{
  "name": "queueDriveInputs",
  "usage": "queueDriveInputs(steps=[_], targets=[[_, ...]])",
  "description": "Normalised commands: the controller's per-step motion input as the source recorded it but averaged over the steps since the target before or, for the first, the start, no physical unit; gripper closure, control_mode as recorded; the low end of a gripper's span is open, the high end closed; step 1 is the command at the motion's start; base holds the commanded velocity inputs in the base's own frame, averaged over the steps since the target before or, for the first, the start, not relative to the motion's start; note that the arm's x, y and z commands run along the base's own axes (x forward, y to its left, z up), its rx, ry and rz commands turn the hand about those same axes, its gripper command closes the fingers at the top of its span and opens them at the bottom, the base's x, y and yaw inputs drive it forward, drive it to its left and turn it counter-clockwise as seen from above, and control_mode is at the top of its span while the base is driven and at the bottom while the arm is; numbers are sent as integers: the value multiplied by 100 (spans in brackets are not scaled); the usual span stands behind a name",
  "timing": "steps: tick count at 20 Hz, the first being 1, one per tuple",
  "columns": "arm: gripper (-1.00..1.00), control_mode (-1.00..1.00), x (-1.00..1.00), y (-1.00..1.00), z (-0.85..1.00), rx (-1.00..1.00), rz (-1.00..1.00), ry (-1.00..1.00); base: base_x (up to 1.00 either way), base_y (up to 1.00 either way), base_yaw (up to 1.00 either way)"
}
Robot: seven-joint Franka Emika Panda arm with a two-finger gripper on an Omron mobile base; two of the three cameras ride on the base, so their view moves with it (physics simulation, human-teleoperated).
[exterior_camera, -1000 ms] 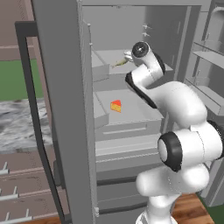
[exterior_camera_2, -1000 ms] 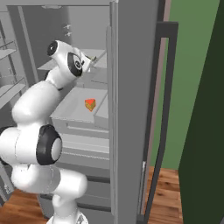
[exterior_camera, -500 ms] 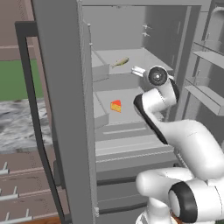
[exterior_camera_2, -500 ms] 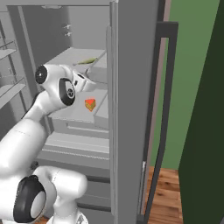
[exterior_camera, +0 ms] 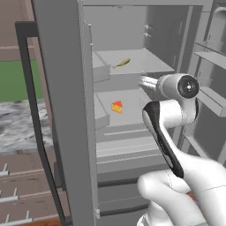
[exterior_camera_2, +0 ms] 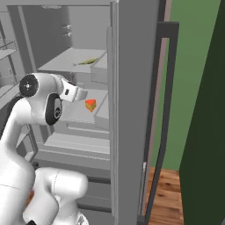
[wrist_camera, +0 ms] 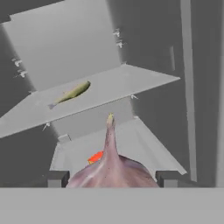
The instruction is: Take the cheese, fish, and garlic from the fridge and place them on the plate on the dining counter to create an appetizer plate.
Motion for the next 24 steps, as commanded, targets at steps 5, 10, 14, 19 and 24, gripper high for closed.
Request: queueDriveInputs(steps=[5, 10, 14, 19, 24], targets=[[100, -100, -37, 38, 0, -3, 14, 8, 0, 0, 0], [100, 100, 0, 0, 0, 0, 0, 0, -11, 1, 0], [100, 100, 0, 0, 0, 0, 0, 0, -96, 0, 1], [100, 100, 0, 0, 0, 0, 0, 0, -100, 18, 12], [100, 100, 0, 0, 0, 0, 0, 0, -52, 24, 43]])
